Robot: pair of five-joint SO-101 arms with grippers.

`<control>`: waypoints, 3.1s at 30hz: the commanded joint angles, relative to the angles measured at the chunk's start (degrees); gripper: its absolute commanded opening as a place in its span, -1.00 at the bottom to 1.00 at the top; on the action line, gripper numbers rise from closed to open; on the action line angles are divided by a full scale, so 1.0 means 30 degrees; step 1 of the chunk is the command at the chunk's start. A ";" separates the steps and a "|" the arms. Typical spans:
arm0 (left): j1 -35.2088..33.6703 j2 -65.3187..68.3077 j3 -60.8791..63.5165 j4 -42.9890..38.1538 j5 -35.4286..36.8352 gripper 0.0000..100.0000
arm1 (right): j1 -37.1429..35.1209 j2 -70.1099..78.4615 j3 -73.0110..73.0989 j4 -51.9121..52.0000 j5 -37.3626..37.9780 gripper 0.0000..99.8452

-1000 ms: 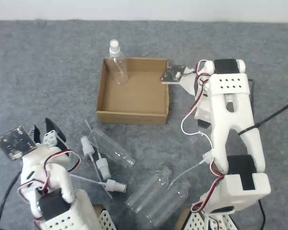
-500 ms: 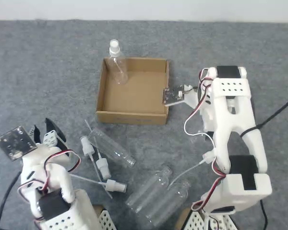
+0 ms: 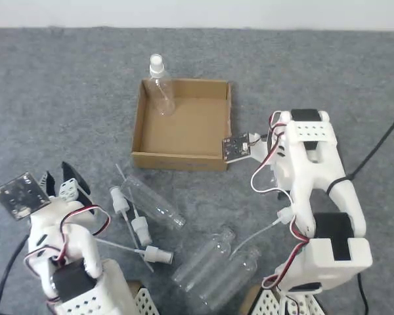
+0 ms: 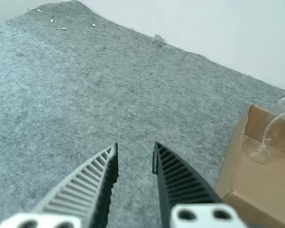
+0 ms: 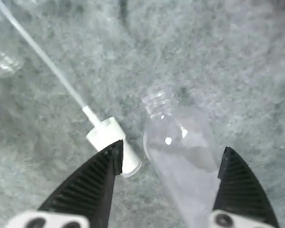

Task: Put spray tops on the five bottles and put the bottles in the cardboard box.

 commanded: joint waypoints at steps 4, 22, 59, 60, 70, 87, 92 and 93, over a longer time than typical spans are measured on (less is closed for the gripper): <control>-0.0029 -0.0234 -0.0220 -0.0586 -0.0117 -0.77 | 0.0308 -0.1275 0.1495 -0.3209 0.0205 -0.46; 0.0000 -0.0234 -0.0220 -0.0586 -0.0147 -0.77 | 0.1714 -0.1275 0.1670 -0.6579 -0.5480 -0.66; 0.0000 -0.0234 -0.0220 -0.0586 -0.0147 -0.77 | 0.0747 -0.1275 0.1729 -0.6315 -0.7121 -0.37; 0.0000 -0.0234 -0.0220 -0.0586 -0.0147 -0.77 | 0.0806 -0.1275 0.1758 -0.6315 -0.6740 -0.37; 0.0000 -0.0234 -0.0220 -0.0586 -0.0147 -0.77 | 0.2154 -0.1275 0.1758 -0.5524 -0.4454 -0.38; 0.0000 -0.0234 -0.0220 -0.0586 -0.0147 -0.77 | 0.2212 0.0542 0.1641 -0.6403 -0.4454 -0.38; 0.0000 -0.0234 -0.0220 -0.0586 -0.0147 -0.77 | 0.2095 0.0542 0.1641 -0.6374 -0.4513 -0.58; 0.0000 -0.0234 -0.0220 -0.0586 -0.0147 -0.77 | 0.2095 0.0513 0.1641 -0.6374 -0.4513 -0.64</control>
